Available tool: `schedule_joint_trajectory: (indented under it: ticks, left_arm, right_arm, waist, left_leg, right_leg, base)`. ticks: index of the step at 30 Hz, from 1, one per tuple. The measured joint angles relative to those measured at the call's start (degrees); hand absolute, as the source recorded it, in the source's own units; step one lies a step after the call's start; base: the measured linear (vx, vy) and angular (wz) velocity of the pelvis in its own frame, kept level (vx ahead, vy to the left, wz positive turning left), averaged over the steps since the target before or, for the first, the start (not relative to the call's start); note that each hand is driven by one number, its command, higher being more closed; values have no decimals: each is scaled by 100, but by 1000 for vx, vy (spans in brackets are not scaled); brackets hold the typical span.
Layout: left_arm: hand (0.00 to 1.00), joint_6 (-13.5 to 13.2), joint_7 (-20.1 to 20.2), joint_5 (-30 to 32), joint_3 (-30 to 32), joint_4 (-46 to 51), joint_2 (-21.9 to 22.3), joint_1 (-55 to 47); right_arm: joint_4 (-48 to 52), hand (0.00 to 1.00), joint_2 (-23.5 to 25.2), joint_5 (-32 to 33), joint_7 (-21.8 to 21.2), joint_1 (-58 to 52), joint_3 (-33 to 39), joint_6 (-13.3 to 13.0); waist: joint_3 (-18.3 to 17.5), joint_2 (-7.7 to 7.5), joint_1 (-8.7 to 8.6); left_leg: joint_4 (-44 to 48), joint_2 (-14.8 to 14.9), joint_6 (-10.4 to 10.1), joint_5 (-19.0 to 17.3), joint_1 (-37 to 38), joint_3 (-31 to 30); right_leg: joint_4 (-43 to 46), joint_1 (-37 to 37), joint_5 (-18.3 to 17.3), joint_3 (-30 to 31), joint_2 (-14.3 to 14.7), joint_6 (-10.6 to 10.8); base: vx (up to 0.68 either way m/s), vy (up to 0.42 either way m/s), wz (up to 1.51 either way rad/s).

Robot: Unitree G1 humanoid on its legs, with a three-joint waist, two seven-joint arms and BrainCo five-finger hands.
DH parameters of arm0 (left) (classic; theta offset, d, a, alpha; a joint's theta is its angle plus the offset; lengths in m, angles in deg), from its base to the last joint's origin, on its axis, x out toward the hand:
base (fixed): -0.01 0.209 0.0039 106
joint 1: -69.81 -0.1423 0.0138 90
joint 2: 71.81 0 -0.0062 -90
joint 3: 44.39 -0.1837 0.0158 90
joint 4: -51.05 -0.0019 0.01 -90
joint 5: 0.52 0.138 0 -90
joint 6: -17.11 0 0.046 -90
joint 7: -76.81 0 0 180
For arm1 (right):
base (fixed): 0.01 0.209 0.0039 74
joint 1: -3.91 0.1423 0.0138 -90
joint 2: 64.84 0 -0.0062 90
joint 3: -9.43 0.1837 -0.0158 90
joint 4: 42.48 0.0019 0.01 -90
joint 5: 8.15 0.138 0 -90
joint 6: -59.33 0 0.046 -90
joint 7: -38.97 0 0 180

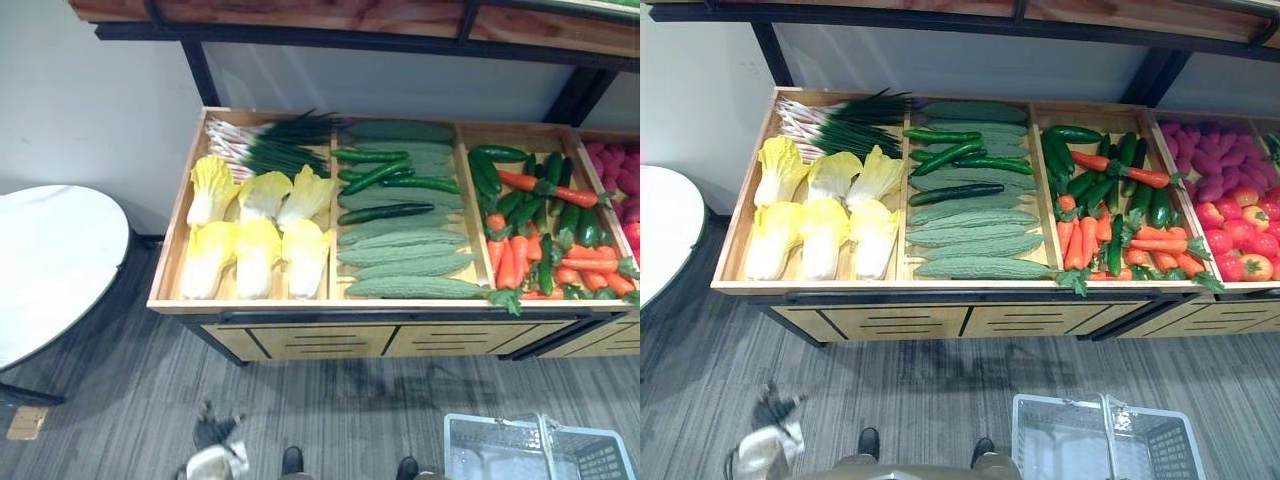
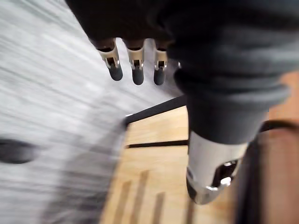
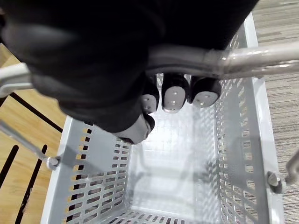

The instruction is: Pick vegetable in the basket

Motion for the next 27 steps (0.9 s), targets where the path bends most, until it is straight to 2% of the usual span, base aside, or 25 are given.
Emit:
schedule_joint_trajectory:
  ticks: [2,5,9,15,20,23,27]
  left_arm:
    - [0,-145,-329,26,33,614,69,17]
    - [0,-198,-702,86,68,1232,78,40]
    - [0,-189,-1023,329,190,1689,78,76]
    - [0,-106,-1191,543,257,1902,-13,373]
    - [0,53,-1231,753,413,1728,-521,906]
    - [0,154,-1277,803,599,1421,-886,1355]
    - [0,354,-1316,933,690,1070,-1425,1943]
  right_arm:
    - [79,100,10,1,42,-112,-30,-4]
    - [213,100,9,0,67,-274,-224,-3]
    - [215,100,5,-10,60,-292,-441,-1]
    - [226,100,-30,-124,-7,-249,-669,-5]
    - [224,100,-150,-250,-71,-58,-905,-6]
    - [223,100,-265,-332,-128,143,-1019,-7]
    - [230,100,-339,-345,-133,326,-1122,-73]
  waist:
    - [-45,63,-13]
    - [-177,121,-15]
    - [-220,86,-18]
    - [-242,49,-21]
    - [-232,28,-51]
    - [-205,14,-131]
    - [-29,-25,-165]
  left_leg:
    - [-2,-34,10,6,13,-43]
    - [-23,-25,14,4,22,-40]
    - [-37,1,37,-11,109,-29]
    - [-38,-15,57,-27,96,15]
    - [-35,4,65,-54,2,140]
    - [-3,-9,68,-50,-116,213]
    - [-2,-51,72,-47,-162,246]
  right_leg:
    - [-40,71,12,-61,-29,20]
    - [-80,97,30,-75,-16,19]
    - [-172,221,50,-91,-7,5]
    - [-278,245,99,-69,15,13]
    - [-297,66,135,61,40,-7]
    - [-367,-58,238,133,37,-1]
    - [-368,-126,251,172,3,5]
  base:
    - [-13,24,13]
    - [-2,5,3]
    - [0,0,0]
    - [2,0,-1]
    - [13,1,-14]
    - [36,8,-12]
    - [15,4,-3]
